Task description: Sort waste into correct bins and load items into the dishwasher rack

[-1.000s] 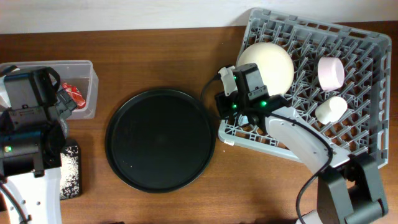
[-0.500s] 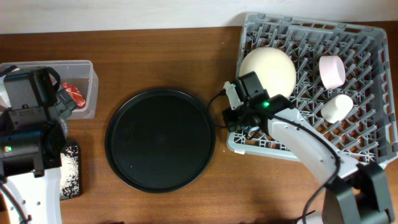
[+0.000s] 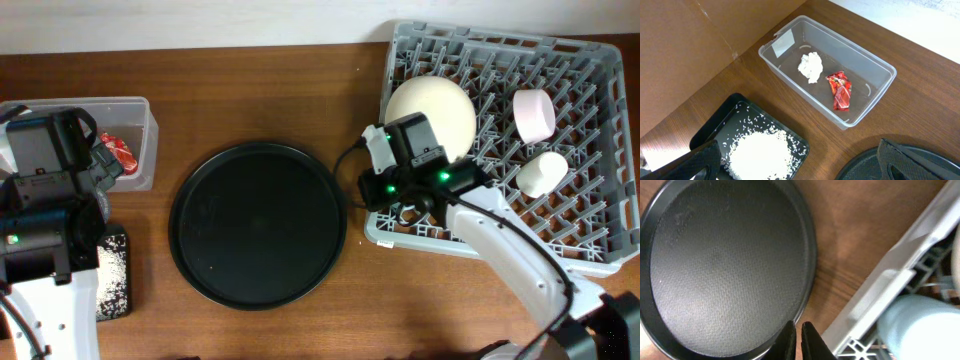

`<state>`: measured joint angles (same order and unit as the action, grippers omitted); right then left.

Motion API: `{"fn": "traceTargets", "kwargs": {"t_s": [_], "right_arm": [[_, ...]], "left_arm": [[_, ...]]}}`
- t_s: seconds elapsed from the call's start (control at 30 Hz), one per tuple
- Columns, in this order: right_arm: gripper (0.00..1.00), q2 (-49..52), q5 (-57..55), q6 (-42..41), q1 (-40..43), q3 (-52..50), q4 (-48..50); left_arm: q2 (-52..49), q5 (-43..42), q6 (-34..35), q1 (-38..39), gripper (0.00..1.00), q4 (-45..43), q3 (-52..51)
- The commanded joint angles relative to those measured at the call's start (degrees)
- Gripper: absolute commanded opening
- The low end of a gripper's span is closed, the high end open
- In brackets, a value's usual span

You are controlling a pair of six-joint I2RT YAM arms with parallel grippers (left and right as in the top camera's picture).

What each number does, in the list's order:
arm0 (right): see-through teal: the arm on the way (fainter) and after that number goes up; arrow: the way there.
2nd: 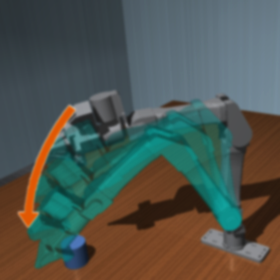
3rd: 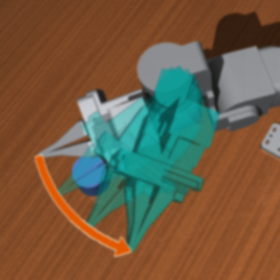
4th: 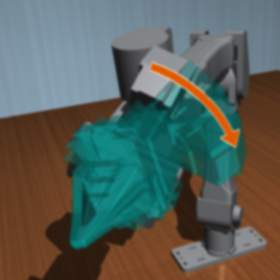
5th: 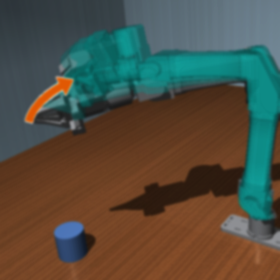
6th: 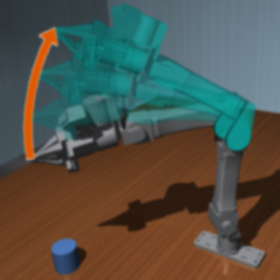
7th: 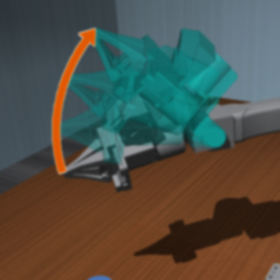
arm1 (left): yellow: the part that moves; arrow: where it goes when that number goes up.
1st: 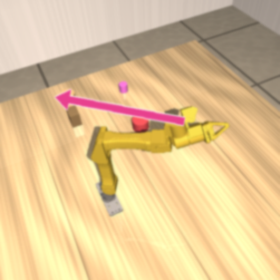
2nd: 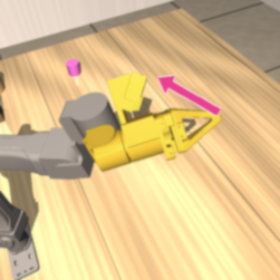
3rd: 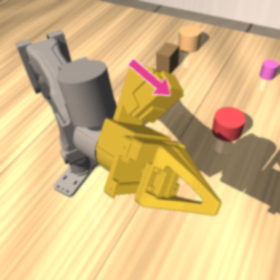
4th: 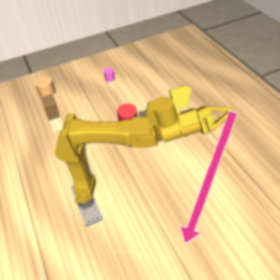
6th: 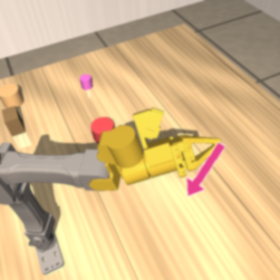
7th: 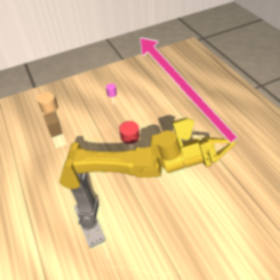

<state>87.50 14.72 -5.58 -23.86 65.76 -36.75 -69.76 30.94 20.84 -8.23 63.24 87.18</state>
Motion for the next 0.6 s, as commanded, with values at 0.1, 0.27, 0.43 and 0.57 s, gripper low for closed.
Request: {"fn": "traceTargets", "kwargs": {"t_s": [0.1,0.27,0.43,0.57], "right_arm": [[0.1,4.9,-9.3,-2.4,-5.1,-0.8,-0.9],[0.1,4.9,-16.8,-2.7,-4.9,-0.8,-5.6],[0.1,4.9,-18.4,-5.1,-5.0,-0.8,-11.4],[0.1,3.7,-12.5,-5.4,-5.0,1.1,-9.1]], "left_arm": [[0.2,0.8,0.8,-0.1,0.99,0.0,0.5],[0.2,0.8,0.8,-0.1,0.99,0.0,0.5],[0.2,0.8,0.8,-0.1,0.99,0.0,0.5],[0.2,0.8,0.8,-0.1,0.99,0.0,0.5]]}}
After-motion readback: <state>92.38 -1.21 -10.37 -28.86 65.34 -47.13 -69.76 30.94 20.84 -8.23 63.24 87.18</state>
